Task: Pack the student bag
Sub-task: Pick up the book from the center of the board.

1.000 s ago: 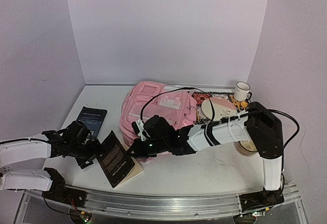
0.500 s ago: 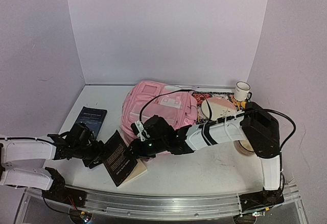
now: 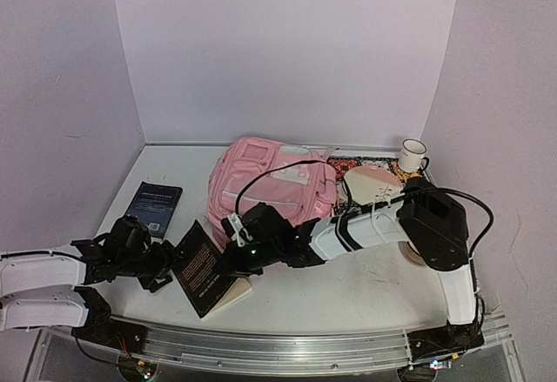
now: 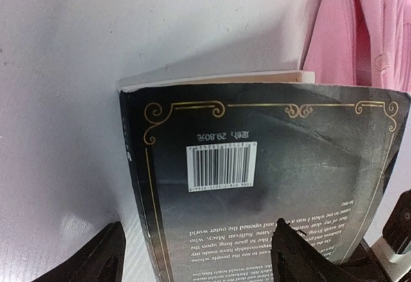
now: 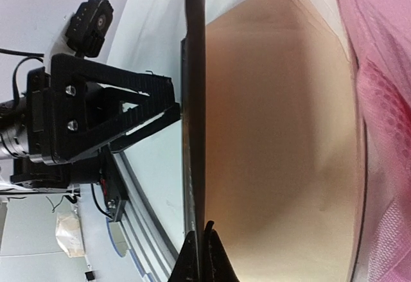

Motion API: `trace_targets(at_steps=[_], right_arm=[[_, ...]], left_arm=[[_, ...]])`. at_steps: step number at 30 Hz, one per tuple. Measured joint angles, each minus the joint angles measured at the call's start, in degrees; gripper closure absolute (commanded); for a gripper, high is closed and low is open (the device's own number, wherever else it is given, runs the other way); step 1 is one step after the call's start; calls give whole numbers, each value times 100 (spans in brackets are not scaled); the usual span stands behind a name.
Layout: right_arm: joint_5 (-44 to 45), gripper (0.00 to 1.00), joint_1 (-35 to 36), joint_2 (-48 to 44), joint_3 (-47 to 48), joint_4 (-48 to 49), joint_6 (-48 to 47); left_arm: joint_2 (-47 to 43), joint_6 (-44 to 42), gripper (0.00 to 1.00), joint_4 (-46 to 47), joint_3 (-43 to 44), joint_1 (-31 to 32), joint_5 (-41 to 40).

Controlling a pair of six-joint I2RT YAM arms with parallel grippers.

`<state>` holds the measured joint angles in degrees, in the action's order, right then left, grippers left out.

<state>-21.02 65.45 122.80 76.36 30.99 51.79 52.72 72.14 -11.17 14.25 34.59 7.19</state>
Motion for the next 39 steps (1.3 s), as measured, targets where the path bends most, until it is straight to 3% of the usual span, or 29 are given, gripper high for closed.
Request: trace_targets(at_steps=[11, 19, 24, 31, 39], right_arm=[[-451, 100, -121, -707, -635, 1254, 683], [-531, 100, -215, -752, -821, 1748, 1024], [-507, 100, -216, -752, -1027, 1964, 1197], [-490, 100, -216, -752, -1109, 2168, 1375], [-381, 85, -232, -747, -1183, 2391, 1485]], left_arm=[[-1015, 445, 13, 27, -228, -1, -63], [-861, 688, 17, 1144, -526, -2, 323], [-833, 737, 25, 1592, -565, 2, 483], [-781, 717, 44, 1824, -563, 24, 574], [-1421, 776, 67, 1655, -565, 22, 464]])
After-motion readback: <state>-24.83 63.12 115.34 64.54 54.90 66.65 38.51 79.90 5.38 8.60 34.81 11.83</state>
